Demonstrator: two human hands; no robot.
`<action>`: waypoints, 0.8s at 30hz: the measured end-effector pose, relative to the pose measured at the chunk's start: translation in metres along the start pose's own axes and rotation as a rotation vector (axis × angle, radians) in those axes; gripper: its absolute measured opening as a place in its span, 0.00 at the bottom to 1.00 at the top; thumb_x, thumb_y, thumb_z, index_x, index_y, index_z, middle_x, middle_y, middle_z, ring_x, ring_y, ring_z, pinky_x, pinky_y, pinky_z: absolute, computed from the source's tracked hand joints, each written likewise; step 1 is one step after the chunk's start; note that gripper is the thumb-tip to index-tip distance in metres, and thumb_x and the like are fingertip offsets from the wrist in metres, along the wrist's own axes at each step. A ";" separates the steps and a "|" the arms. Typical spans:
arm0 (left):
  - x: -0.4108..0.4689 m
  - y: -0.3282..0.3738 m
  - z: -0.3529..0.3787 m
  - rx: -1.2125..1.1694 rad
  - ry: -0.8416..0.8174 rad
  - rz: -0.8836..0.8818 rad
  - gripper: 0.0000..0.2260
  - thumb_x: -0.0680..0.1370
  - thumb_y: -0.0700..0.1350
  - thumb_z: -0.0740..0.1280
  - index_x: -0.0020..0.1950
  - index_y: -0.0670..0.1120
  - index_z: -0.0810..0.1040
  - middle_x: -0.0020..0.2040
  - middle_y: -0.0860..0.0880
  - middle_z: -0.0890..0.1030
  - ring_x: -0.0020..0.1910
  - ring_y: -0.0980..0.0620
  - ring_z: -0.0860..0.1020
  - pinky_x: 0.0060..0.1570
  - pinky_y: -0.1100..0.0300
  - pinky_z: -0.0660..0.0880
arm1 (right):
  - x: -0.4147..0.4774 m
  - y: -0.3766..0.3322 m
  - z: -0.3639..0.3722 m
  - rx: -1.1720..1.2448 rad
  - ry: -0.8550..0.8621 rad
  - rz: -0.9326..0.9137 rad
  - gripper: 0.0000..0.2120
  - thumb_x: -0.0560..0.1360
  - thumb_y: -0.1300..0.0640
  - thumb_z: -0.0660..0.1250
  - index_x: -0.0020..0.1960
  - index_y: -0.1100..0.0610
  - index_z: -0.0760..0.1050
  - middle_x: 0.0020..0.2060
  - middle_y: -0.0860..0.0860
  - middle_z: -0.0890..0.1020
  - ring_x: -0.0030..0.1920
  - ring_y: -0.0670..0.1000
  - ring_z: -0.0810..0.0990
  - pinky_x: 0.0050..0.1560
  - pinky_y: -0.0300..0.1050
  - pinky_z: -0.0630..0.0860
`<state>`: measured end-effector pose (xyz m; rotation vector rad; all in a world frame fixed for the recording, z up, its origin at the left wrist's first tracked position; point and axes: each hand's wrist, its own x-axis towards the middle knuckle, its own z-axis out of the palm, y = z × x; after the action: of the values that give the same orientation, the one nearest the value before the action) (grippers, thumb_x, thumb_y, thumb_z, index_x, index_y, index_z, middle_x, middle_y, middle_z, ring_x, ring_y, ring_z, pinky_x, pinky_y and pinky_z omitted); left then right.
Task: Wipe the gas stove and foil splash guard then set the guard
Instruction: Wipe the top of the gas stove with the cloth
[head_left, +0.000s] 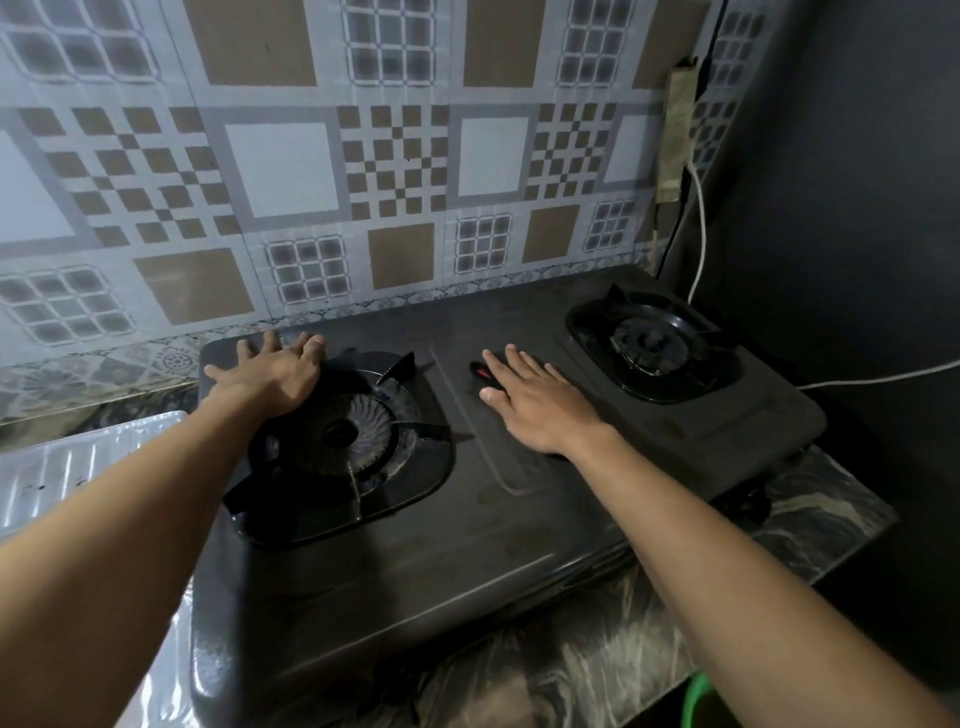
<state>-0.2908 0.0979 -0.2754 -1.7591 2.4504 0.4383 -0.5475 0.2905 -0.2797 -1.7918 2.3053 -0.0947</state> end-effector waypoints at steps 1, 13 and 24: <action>0.000 -0.001 0.000 0.002 0.001 0.000 0.25 0.83 0.60 0.40 0.81 0.60 0.53 0.82 0.47 0.46 0.80 0.36 0.44 0.70 0.25 0.43 | 0.002 0.011 -0.003 0.000 -0.002 0.041 0.28 0.84 0.41 0.45 0.81 0.47 0.44 0.81 0.52 0.46 0.80 0.52 0.46 0.78 0.53 0.46; 0.000 -0.002 0.001 -0.026 -0.002 0.006 0.27 0.82 0.62 0.40 0.81 0.58 0.52 0.83 0.46 0.47 0.80 0.35 0.45 0.70 0.25 0.42 | -0.017 -0.009 0.006 0.018 0.043 0.076 0.26 0.85 0.47 0.45 0.81 0.51 0.47 0.81 0.53 0.49 0.80 0.52 0.48 0.78 0.53 0.47; 0.007 -0.005 0.004 -0.022 -0.004 -0.003 0.28 0.81 0.64 0.39 0.80 0.59 0.55 0.82 0.47 0.49 0.80 0.36 0.46 0.69 0.24 0.41 | -0.079 -0.012 0.018 0.036 0.027 0.001 0.27 0.85 0.45 0.46 0.81 0.48 0.45 0.81 0.49 0.47 0.80 0.48 0.46 0.79 0.50 0.45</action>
<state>-0.2890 0.0915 -0.2822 -1.7677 2.4496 0.4706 -0.5141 0.3656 -0.2849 -1.7830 2.3078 -0.1599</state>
